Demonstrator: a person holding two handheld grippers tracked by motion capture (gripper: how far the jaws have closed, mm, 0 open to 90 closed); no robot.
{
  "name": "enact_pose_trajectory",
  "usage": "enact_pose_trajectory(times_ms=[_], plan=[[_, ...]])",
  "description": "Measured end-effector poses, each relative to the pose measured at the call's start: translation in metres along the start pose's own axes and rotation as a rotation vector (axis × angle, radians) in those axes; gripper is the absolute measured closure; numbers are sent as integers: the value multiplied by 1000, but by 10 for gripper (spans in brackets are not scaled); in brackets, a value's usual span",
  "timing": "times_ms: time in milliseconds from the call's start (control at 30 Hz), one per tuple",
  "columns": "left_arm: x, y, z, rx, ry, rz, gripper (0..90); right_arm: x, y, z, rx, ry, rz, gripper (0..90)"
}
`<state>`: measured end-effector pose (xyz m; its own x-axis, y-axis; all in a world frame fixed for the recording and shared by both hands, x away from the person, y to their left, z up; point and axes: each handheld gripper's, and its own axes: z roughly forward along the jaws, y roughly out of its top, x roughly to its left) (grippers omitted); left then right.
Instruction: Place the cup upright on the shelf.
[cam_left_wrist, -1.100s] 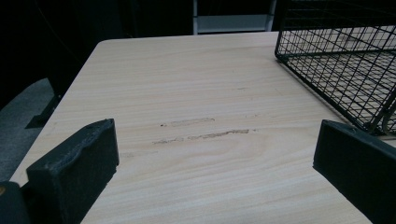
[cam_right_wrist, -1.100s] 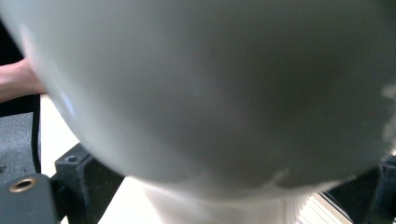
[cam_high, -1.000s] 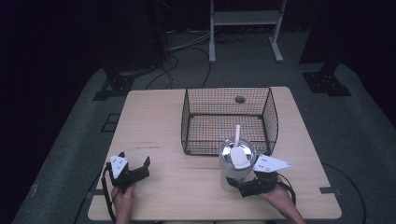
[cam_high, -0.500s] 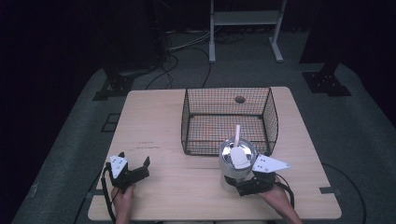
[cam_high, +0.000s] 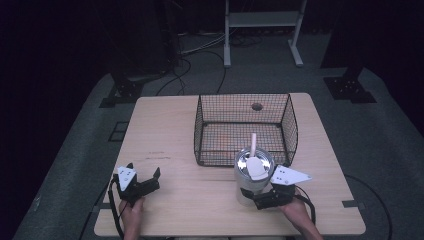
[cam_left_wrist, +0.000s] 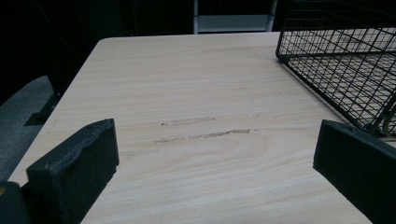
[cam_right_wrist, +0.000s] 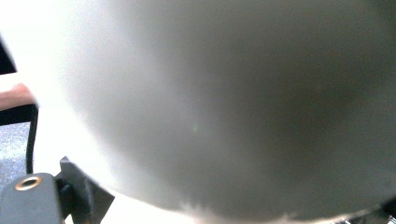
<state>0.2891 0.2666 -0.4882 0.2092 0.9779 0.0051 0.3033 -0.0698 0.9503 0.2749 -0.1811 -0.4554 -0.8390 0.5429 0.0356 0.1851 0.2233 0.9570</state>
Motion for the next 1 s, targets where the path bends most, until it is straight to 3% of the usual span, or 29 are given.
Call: enact_pose_trajectory(times_ms=[267,500,1000], plan=[[0,0,0,1,-1,0,0,-2,1,1,2,12,10,91],[0,0,0,1,-1,0,0,-5,7,1,-34,36,24,91],[0,0,1,1,2,-6,0,-13,63,4,-62,77,-23,91]])
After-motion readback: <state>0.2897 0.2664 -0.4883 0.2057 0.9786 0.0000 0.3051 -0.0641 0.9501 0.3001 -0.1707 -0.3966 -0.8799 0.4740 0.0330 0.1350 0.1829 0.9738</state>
